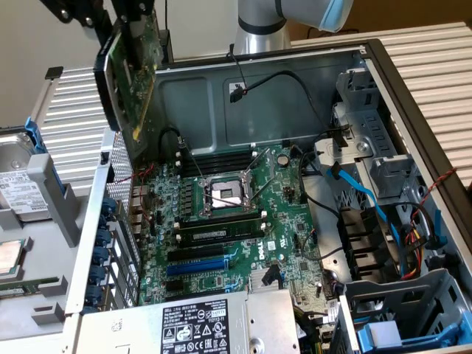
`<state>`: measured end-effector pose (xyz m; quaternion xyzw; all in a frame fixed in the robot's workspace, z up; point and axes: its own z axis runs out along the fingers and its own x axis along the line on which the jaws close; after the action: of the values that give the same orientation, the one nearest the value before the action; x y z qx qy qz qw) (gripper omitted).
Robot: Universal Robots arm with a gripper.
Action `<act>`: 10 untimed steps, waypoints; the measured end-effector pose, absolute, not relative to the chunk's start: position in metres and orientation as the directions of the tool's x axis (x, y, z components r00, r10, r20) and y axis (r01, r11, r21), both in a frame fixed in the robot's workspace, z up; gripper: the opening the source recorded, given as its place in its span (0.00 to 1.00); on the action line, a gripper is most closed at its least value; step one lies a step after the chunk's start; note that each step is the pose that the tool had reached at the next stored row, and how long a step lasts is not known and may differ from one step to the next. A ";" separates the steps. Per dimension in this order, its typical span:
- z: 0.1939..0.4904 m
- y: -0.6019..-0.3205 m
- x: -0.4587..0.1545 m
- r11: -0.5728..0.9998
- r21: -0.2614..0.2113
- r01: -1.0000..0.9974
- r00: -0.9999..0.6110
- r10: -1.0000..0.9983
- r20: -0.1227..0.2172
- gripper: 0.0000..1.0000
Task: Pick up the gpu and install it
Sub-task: 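Pick up the gpu and move the gpu toward the slot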
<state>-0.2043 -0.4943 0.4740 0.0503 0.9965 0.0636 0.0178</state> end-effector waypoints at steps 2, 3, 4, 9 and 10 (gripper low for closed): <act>0.474 -0.494 -0.196 0.987 0.129 0.092 -0.995 0.096 -0.029 0.27; 0.474 -0.494 -0.192 0.988 0.129 0.089 -0.995 0.094 -0.029 0.27; 0.474 -0.494 -0.188 0.988 0.129 0.086 -0.995 0.091 -0.029 0.27; 0.474 -0.494 -0.166 0.989 0.129 0.078 -0.996 0.082 -0.028 0.27; 0.474 -0.494 -0.162 0.989 0.129 0.078 -0.996 0.082 -0.028 0.27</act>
<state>-0.1617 -0.4943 0.4740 0.0401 0.9970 0.0638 0.0168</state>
